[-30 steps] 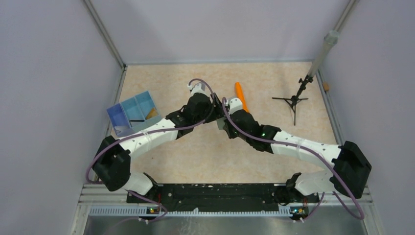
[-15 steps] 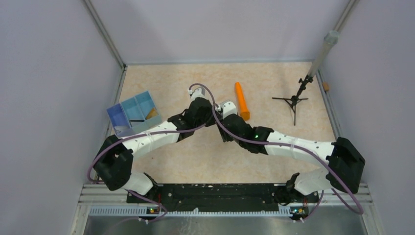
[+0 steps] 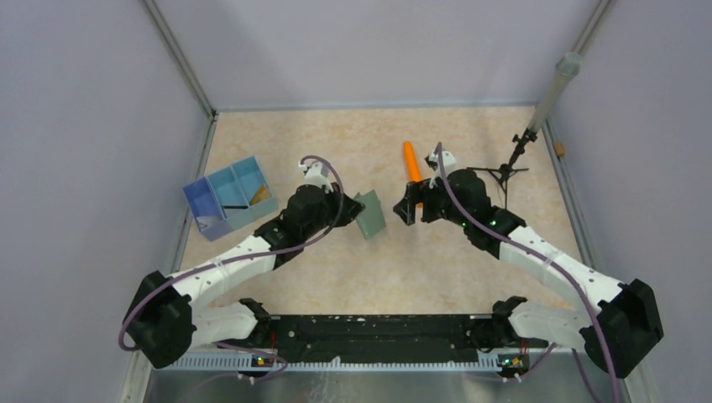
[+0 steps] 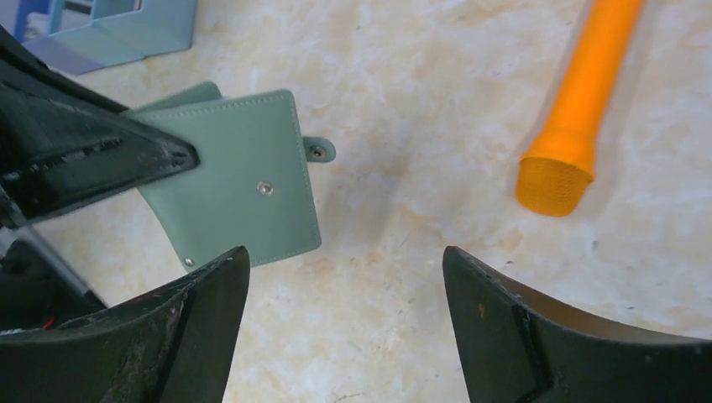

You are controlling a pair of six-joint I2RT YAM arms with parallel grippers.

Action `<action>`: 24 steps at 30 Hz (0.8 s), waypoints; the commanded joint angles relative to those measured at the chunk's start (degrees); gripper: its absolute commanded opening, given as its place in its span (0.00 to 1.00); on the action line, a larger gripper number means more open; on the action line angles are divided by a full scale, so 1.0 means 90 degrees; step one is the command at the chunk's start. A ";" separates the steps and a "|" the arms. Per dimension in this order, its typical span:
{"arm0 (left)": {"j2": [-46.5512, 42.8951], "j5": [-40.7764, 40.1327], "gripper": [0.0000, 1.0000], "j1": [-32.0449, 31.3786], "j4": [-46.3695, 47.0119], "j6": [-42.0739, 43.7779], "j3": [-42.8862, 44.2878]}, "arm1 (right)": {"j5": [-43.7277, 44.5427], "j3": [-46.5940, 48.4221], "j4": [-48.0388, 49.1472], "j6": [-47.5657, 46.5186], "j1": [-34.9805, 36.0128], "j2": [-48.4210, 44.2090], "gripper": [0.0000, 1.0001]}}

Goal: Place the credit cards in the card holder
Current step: Close the card holder at the center of the board.

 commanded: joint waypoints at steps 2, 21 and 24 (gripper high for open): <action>-0.0803 0.1795 0.00 0.0310 0.1479 0.0300 -0.0416 | -0.3351 -0.0596 0.1486 0.0599 -0.0728 -0.0069 0.83; -0.1049 0.3130 0.22 0.0390 0.2587 -0.0438 -0.0849 | -0.5039 -0.0785 0.3054 0.1410 -0.0795 0.0570 0.00; -0.0727 0.3386 0.35 0.0384 0.2897 -0.0678 -0.0835 | -0.4976 -0.0780 0.3373 0.1574 -0.0677 0.0612 0.00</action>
